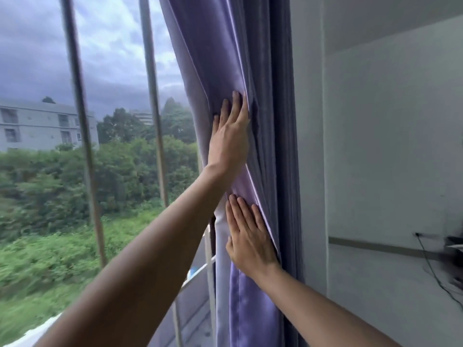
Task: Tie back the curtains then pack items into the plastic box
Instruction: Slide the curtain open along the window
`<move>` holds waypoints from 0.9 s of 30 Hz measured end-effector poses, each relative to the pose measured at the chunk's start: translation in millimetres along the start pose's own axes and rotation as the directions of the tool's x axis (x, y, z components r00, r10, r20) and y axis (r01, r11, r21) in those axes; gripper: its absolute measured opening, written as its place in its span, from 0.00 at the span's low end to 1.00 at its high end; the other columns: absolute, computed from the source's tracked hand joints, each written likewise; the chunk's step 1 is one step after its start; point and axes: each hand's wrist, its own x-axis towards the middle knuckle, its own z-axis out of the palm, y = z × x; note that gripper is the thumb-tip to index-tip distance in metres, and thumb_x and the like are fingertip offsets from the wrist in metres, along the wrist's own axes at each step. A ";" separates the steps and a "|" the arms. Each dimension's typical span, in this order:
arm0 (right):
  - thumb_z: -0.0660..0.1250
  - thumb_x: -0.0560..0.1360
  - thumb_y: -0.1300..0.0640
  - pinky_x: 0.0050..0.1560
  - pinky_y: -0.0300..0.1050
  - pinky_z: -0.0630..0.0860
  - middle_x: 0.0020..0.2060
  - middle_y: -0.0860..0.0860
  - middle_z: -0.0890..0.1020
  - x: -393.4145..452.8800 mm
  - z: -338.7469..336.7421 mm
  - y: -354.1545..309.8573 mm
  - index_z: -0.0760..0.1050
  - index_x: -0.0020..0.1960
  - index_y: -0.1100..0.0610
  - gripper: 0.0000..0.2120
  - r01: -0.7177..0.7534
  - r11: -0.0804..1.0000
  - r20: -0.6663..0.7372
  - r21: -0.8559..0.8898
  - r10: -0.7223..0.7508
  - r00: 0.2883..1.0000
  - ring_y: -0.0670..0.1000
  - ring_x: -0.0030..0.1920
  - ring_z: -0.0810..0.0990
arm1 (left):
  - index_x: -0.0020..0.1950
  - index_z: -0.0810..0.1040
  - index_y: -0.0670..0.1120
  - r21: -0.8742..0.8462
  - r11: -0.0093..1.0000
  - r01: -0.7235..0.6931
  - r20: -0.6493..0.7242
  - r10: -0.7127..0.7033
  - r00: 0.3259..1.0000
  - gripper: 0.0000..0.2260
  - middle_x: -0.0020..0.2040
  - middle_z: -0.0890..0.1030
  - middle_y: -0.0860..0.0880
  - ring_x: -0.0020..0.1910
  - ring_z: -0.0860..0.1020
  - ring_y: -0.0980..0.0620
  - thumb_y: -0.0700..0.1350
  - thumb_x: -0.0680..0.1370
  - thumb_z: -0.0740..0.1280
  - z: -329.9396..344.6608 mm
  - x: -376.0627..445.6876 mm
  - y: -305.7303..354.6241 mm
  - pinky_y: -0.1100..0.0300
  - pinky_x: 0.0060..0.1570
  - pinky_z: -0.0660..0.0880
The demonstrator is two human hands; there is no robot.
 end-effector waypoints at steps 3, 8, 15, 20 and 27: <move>0.65 0.66 0.55 0.76 0.51 0.42 0.76 0.57 0.58 13.4 37.9 45.2 0.58 0.76 0.62 0.40 -0.032 0.999 0.071 -0.001 0.032 0.997 0.55 0.76 0.57 | 0.78 0.47 0.45 0.004 1.000 -0.024 0.080 0.024 0.997 0.28 0.79 0.49 0.49 0.78 0.49 0.45 0.32 0.80 0.51 54.9 16.5 0.3 0.50 0.75 0.51; 0.67 0.64 0.55 0.76 0.52 0.44 0.76 0.56 0.60 30.4 90.2 102.9 0.60 0.76 0.62 0.42 -0.014 1.000 0.105 0.000 0.014 0.994 0.54 0.76 0.59 | 0.78 0.47 0.45 0.021 0.999 0.026 0.058 -0.027 0.998 0.29 0.79 0.48 0.49 0.78 0.47 0.45 0.31 0.80 0.51 134.9 36.7 8.0 0.49 0.76 0.49; 0.66 0.66 0.53 0.76 0.54 0.47 0.76 0.55 0.59 50.6 150.1 147.4 0.57 0.76 0.62 0.42 0.005 0.999 0.093 0.040 -0.008 0.996 0.54 0.76 0.57 | 0.78 0.46 0.45 0.023 0.999 0.048 0.095 -0.050 0.994 0.33 0.79 0.48 0.50 0.78 0.46 0.45 0.27 0.76 0.51 206.7 57.2 1.6 0.48 0.76 0.47; 0.60 0.70 0.53 0.75 0.56 0.50 0.76 0.54 0.59 56.6 189.3 177.3 0.56 0.77 0.60 0.37 -0.028 0.997 0.040 0.076 0.025 0.999 0.55 0.76 0.58 | 0.78 0.46 0.44 0.016 0.999 0.047 0.073 -0.048 0.996 0.33 0.79 0.51 0.49 0.78 0.46 0.45 0.26 0.75 0.49 251.1 70.8 5.1 0.50 0.76 0.46; 0.53 0.72 0.52 0.73 0.59 0.52 0.76 0.56 0.61 31.5 238.2 203.9 0.59 0.76 0.62 0.33 -0.057 0.995 0.138 0.079 0.045 0.989 0.57 0.74 0.62 | 0.78 0.44 0.43 0.076 0.996 0.056 0.138 -0.066 0.988 0.32 0.78 0.56 0.45 0.78 0.48 0.46 0.27 0.77 0.50 286.0 68.5 4.6 0.53 0.76 0.48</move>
